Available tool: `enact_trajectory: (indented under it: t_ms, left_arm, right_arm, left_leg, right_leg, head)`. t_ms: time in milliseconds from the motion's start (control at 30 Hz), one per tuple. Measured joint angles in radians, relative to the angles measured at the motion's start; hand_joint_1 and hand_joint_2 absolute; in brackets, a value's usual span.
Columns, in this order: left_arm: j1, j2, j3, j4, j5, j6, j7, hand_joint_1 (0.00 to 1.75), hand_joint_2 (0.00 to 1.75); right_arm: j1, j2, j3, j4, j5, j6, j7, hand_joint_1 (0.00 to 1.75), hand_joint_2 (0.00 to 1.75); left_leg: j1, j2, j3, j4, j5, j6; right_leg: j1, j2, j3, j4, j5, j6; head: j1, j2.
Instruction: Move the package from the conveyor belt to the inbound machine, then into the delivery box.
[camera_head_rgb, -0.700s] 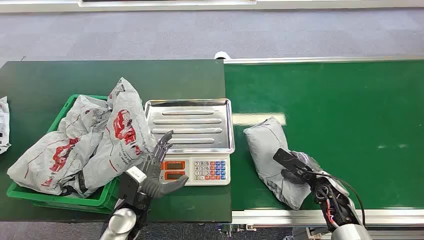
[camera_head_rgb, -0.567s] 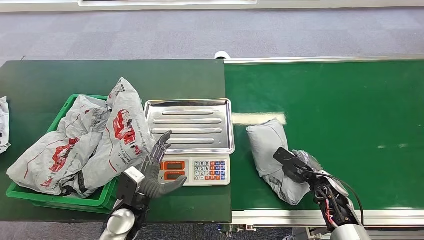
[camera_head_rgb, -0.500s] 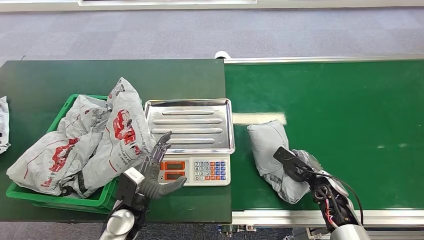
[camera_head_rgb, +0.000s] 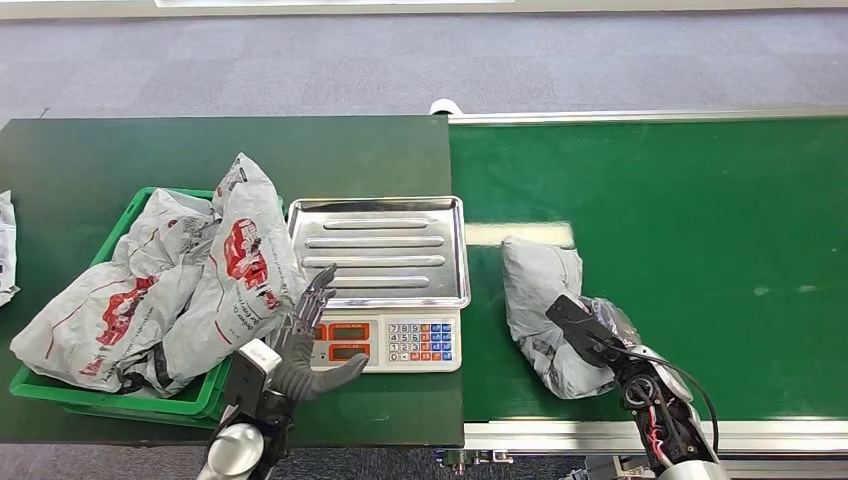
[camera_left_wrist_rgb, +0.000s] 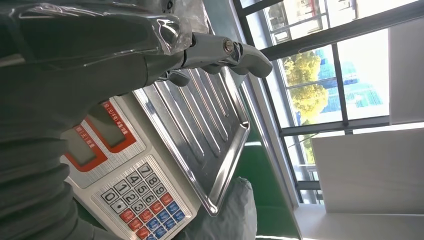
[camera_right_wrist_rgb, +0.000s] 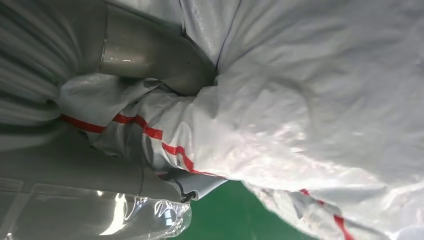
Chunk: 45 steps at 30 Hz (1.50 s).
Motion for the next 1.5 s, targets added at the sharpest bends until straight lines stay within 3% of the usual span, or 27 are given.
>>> enact_trajectory:
  t_ms: [300,567,833,967,1200,1500]
  left_arm:
    - [0.000,0.001,-0.007,0.008,-0.030,0.053,-0.067,0.00,1.75]
    - [-0.006,0.001,-0.021,0.019,0.008,0.073,-0.082,0.00,1.75]
    - [-0.027,0.000,-0.029,0.021,0.012,0.071,-0.083,0.00,1.75]
    - [-0.054,0.000,-0.035,0.032,0.018,0.067,-0.085,0.00,1.75]
    - [-0.092,0.000,-0.041,0.056,0.024,0.054,-0.093,0.00,1.75]
    - [-0.119,0.001,-0.046,0.089,0.026,0.042,-0.101,0.00,1.75]
  right_arm:
    - [0.147,0.036,-0.106,-0.296,-0.215,-0.230,-0.217,1.75,1.75]
    - [0.230,0.062,-0.161,-0.579,-0.277,-0.314,-0.358,1.75,1.75]
    - [0.118,0.074,-0.103,-0.737,-0.157,-0.340,-0.333,1.75,1.75]
    - [-0.008,0.064,0.010,-0.702,0.038,-0.313,-0.272,1.75,1.75]
    - [-0.275,0.043,0.259,-0.449,0.229,-0.218,-0.220,1.75,1.75]
    - [-0.465,0.064,0.544,-0.134,0.311,-0.102,-0.211,1.75,1.75]
  left_leg:
    - [0.000,-0.001,-0.006,0.000,0.000,0.000]
    - [0.000,0.000,-0.007,0.000,-0.001,-0.001]
    - [0.000,0.001,-0.007,0.000,0.000,0.000]
    - [0.000,0.002,-0.006,0.000,0.001,0.000]
    - [0.000,0.001,-0.006,0.000,0.001,0.000]
    - [0.000,0.000,-0.007,0.000,0.001,0.000]
  right_leg:
    - [0.000,0.000,-0.007,0.000,0.000,0.000]
    - [0.000,0.000,-0.008,0.000,0.000,0.000]
    - [0.000,0.001,-0.007,0.000,0.000,0.000]
    - [0.000,0.002,-0.007,0.001,0.001,-0.001]
    - [0.000,0.001,-0.007,0.001,0.001,-0.001]
    - [0.000,0.001,-0.008,0.001,0.001,-0.001]
  head:
    - [0.000,0.000]
    - [0.000,0.000]
    - [0.000,0.000]
    - [0.000,0.000]
    - [0.000,0.000]
    - [0.000,0.000]
